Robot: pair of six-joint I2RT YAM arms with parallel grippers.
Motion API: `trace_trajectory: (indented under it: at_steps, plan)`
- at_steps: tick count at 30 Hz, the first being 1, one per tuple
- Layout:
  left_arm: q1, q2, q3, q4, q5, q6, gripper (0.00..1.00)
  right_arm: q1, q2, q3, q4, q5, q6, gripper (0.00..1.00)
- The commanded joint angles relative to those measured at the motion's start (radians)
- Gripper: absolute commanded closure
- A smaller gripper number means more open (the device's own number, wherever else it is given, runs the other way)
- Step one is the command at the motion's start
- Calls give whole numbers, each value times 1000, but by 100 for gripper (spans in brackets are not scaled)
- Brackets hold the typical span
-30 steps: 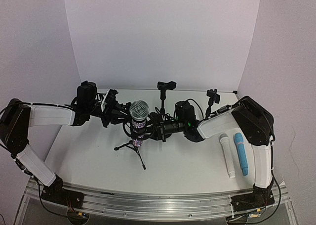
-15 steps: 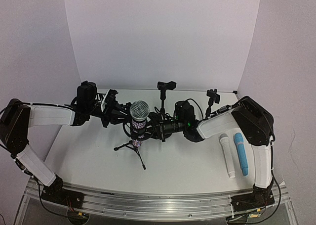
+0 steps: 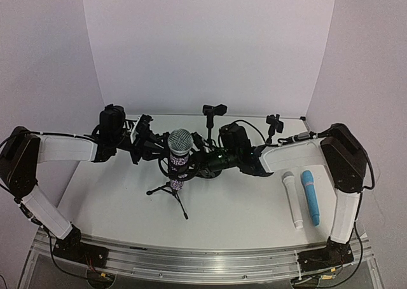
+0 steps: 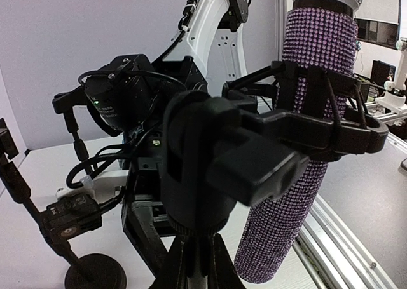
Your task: Remove the microphone from the stand
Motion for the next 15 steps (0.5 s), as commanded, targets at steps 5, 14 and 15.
trace_trajectory:
  at_steps: [5, 14, 15]
  plan:
    - [-15, 41, -27, 21, -44, -22, 100, 114, -55, 17, -212, 92, -606, 100]
    - [-15, 54, -21, 21, -45, -4, 100, 143, -40, 18, -253, 191, -920, 100]
    - [-16, 56, -21, 23, -45, -2, 100, 146, -41, 12, -253, 205, -955, 100]
